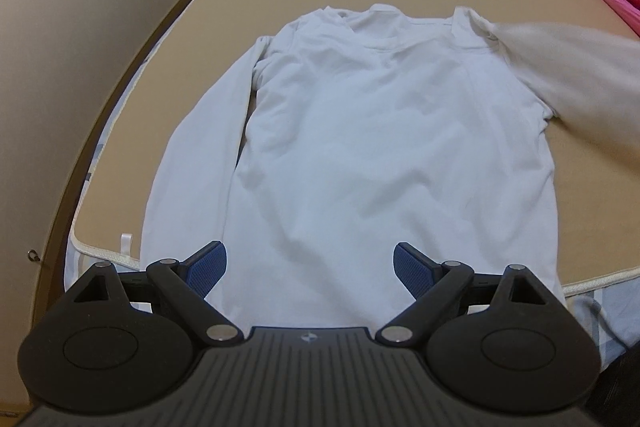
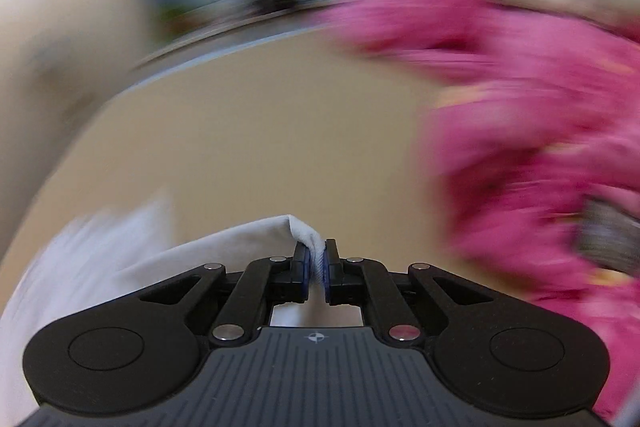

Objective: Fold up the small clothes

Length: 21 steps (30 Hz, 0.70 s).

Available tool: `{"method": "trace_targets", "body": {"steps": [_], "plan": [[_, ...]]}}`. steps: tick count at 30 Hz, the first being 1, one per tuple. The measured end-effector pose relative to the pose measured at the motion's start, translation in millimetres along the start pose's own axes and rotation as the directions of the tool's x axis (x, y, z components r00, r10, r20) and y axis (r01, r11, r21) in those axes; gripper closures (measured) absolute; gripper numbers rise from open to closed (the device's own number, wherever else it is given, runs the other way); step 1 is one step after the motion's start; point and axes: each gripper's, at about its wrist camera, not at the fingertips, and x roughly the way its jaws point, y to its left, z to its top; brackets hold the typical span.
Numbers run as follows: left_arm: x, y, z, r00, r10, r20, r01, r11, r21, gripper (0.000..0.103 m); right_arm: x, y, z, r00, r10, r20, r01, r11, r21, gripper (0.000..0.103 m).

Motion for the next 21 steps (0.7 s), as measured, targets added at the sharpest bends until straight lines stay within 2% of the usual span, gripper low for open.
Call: {"method": "trace_targets", "body": {"steps": [1,2,3,4,7,9,11,15,19,21], "plan": [[-1,-1,0,1.0,0.001,0.0,-0.001,1.0,0.0,0.009,12,-19,16,0.994,-0.109,0.007,0.108,0.991,0.081,0.087],[-1,-1,0,1.0,0.002,-0.002,-0.002,1.0,0.001,0.009,22,-35,25,0.978,-0.21,0.002,0.207,0.967,0.146,0.065],[0,-2,0,1.0,0.002,-0.005,-0.002,1.0,0.004,0.009,26,-44,26,0.966,-0.257,0.003,0.253,0.951,0.177,0.055],[2,-3,0,1.0,0.002,-0.011,-0.001,1.0,0.008,0.009,26,-50,22,0.964,-0.264,0.02,0.255,0.947,0.194,0.048],[12,-11,1,0.999,0.004,-0.037,-0.003,1.0,0.026,0.009,22,-48,-10,0.988,-0.15,0.036,0.142,0.976,0.167,0.04],[19,-16,3,0.998,0.003,-0.058,-0.002,1.0,0.028,0.009,19,-31,-46,0.998,-0.066,-0.001,0.065,0.99,0.123,0.04],[20,-20,4,0.998,-0.015,-0.062,0.016,1.0,0.021,0.009,14,-11,-87,0.998,0.021,-0.056,-0.016,0.996,0.09,0.04],[17,-25,-3,0.999,-0.018,-0.044,0.02,0.999,0.042,0.009,-2,36,-166,0.971,0.166,-0.171,-0.161,0.986,0.043,0.04],[19,-18,-13,0.999,0.0,-0.046,0.002,0.999,0.045,0.009,-28,84,-233,0.949,0.205,-0.238,-0.219,0.975,-0.032,0.04],[19,-10,-19,0.999,0.001,-0.05,0.001,0.999,0.034,0.009,-42,102,-253,0.94,0.216,-0.263,-0.239,0.97,-0.055,0.039]]}}
